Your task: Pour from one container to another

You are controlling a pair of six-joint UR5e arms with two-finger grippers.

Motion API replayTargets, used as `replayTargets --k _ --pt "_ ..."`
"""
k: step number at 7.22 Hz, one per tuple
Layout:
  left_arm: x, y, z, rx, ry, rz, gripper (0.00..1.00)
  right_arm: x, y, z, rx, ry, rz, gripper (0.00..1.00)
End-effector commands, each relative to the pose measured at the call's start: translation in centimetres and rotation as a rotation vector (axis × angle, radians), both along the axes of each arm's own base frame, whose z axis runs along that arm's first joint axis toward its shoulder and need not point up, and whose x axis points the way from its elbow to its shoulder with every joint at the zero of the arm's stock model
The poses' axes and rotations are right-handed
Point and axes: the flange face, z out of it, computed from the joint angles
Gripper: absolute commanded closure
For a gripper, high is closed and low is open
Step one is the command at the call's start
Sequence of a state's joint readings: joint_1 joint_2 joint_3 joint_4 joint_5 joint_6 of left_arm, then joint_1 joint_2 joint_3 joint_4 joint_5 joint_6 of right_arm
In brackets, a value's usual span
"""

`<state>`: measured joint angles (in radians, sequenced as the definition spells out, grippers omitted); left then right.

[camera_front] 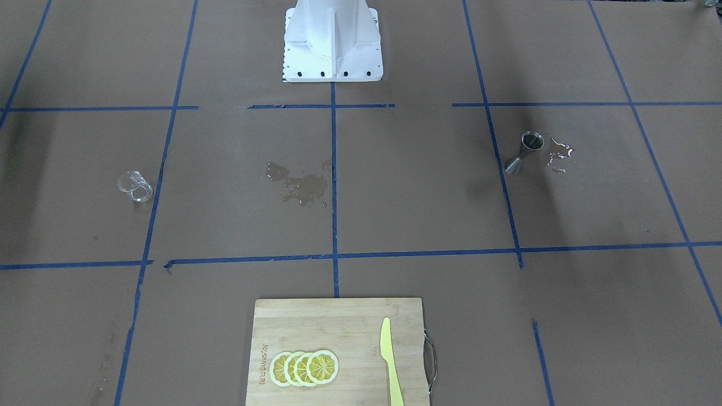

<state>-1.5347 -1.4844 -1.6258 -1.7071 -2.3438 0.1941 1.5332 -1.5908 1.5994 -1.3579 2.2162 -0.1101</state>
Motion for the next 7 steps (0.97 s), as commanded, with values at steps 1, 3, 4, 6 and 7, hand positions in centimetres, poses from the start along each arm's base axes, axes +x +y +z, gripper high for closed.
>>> replayTargets --k 1,3,4,6,7 --pt "0.0 -0.4 -0.4 0.006 -0.001 0.0 0.0 2.3 5.8 7.5 -0.159 -0.079 0.044 0.0" --pt "0.0 -0.4 -0.2 0.001 -0.001 0.0 0.0 3.3 9.4 8.7 -0.207 -0.091 0.086 0.0" --pt "-0.1 -0.8 -0.6 0.008 -0.001 -0.003 0.0 3.3 8.5 7.8 -0.252 -0.096 0.166 0.0" --pt "-0.2 -0.4 -0.4 0.003 -0.001 -0.005 0.0 2.1 7.5 5.3 -0.24 -0.097 0.186 0.0" --pt "-0.2 0.0 0.4 -0.009 -0.003 -0.005 0.0 1.9 7.4 5.0 -0.233 -0.095 0.179 0.0"
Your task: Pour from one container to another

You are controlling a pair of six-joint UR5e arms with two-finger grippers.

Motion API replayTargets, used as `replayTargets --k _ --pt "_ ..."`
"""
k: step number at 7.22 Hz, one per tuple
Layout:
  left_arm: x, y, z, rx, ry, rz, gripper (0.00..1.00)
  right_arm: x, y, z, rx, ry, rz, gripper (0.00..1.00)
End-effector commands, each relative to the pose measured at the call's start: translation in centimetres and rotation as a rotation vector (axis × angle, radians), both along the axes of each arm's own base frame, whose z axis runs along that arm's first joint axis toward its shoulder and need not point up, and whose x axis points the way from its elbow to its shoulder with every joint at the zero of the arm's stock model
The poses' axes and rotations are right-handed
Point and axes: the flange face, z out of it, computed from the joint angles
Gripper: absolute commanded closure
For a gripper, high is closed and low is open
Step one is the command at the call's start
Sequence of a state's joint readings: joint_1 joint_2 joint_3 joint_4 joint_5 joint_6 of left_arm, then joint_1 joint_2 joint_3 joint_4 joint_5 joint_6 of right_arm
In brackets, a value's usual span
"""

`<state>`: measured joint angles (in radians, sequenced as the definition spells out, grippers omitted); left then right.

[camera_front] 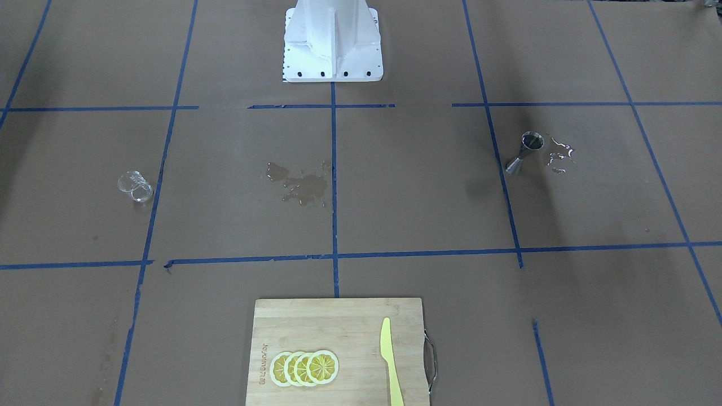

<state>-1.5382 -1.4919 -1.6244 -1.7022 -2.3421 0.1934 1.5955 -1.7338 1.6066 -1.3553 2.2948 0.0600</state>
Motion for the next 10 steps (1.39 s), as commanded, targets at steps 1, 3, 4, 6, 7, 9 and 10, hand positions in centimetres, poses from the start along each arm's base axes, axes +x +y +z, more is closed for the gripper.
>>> replayTargets --k 1,3,4,6,7,9,10 --pt "-0.1 -0.2 0.2 0.002 -0.007 0.0 0.0 -0.5 0.2 -0.7 0.021 -0.009 -0.004 0.0" --pt "-0.1 0.3 0.2 0.01 0.003 0.002 0.0 -2.6 0.1 0.0 0.033 -0.022 -0.053 0.0" --pt "0.0 -0.1 -0.6 0.027 -0.002 0.0 0.0 -4.9 0.2 1.2 0.017 -0.007 -0.111 0.0" --pt "-0.1 0.0 -0.7 0.03 0.003 -0.001 0.0 -5.6 -0.3 0.5 0.035 -0.005 -0.13 0.0" --pt "-0.1 0.2 -0.6 0.024 0.004 -0.001 0.0 -5.6 -0.4 -0.7 0.047 -0.012 -0.123 0.0" --pt "-0.1 0.2 -0.5 0.013 0.004 -0.002 0.0 -5.7 -0.2 -2.7 0.041 -0.041 -0.124 0.0" --pt "-0.1 0.2 -0.4 0.01 0.005 -0.001 0.0 -5.0 0.0 -3.8 0.025 -0.038 -0.113 0.0"
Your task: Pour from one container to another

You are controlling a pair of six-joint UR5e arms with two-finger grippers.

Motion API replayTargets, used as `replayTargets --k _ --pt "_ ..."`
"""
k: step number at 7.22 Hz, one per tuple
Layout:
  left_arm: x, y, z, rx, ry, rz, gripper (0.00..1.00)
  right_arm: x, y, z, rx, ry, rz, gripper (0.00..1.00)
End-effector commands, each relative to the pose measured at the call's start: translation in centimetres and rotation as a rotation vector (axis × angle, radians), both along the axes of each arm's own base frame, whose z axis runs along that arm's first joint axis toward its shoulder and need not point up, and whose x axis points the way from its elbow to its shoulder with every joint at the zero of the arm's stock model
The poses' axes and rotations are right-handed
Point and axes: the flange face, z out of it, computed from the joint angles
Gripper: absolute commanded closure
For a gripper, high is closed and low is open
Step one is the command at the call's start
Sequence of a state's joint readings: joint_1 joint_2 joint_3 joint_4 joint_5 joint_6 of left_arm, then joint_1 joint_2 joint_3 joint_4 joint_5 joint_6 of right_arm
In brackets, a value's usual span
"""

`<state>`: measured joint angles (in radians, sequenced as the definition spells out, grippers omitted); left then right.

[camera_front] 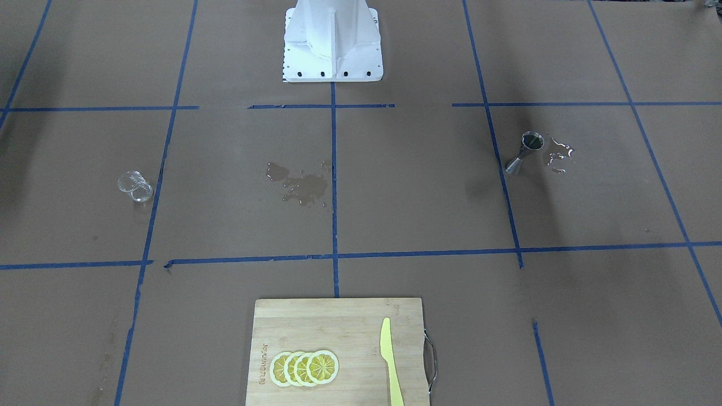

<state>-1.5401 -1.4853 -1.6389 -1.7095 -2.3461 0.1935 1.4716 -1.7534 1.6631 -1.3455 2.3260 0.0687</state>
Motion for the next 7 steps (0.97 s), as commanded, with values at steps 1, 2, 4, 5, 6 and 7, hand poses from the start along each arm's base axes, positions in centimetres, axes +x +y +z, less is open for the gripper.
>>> replayTargets --k 1,2,4,5,6,7 --pt "0.0 0.1 0.1 -0.009 0.001 0.0 0.0 1.2 0.4 -1.4 -0.018 0.006 0.021 0.0" --pt "0.0 0.0 0.1 -0.024 0.0 -0.001 0.0 1.3 0.9 -1.1 -0.019 0.009 0.023 0.0" --pt "0.0 -0.4 -0.3 -0.034 -0.002 0.0 0.0 1.3 1.3 -0.5 -0.032 0.01 0.022 0.0" --pt "0.0 -0.5 -0.7 -0.022 -0.003 0.0 0.0 1.3 1.6 -0.2 -0.037 0.01 0.022 0.0" --pt "0.0 -0.5 -0.7 -0.021 -0.003 0.001 0.0 1.3 1.6 -0.2 -0.037 0.01 0.022 0.0" --pt "0.0 -0.5 -0.7 -0.019 -0.001 0.001 0.0 1.3 1.6 -0.2 -0.037 0.01 0.022 0.0"
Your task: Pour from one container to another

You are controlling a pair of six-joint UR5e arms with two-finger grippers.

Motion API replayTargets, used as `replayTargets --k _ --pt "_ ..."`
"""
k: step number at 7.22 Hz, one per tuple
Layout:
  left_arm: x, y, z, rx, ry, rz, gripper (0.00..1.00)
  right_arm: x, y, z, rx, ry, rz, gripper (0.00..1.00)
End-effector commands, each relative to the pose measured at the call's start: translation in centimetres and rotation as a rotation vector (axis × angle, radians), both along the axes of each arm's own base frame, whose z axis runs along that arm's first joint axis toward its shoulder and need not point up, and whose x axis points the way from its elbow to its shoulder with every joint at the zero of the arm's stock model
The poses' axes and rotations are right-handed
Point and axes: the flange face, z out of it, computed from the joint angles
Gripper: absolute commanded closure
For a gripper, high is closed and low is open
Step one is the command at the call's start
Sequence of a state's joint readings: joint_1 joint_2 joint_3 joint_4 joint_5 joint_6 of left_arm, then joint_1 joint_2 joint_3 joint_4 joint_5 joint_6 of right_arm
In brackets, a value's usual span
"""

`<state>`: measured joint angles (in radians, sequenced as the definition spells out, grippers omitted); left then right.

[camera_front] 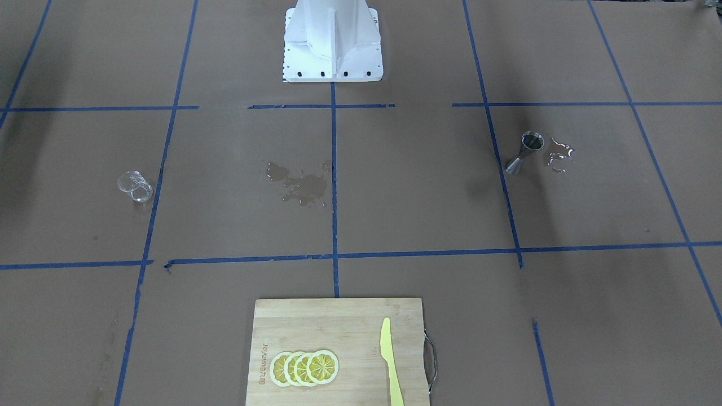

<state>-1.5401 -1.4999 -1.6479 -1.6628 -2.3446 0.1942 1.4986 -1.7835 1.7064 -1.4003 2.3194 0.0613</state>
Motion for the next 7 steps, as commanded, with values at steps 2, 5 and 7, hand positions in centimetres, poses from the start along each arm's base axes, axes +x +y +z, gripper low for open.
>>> replayTargets --k 2,5,7 --pt "0.01 0.03 -0.11 0.006 0.001 0.002 0.0 0.01 0.09 0.08 0.0 0.0 0.0 0.0" --pt "0.0 -0.07 -0.27 0.032 0.0 0.001 0.0 -0.05 0.18 0.22 -0.003 0.0 -0.001 0.0" --pt "0.0 -0.07 -0.27 0.032 0.0 0.001 0.0 -0.05 0.34 0.34 -0.006 -0.001 -0.002 0.0"
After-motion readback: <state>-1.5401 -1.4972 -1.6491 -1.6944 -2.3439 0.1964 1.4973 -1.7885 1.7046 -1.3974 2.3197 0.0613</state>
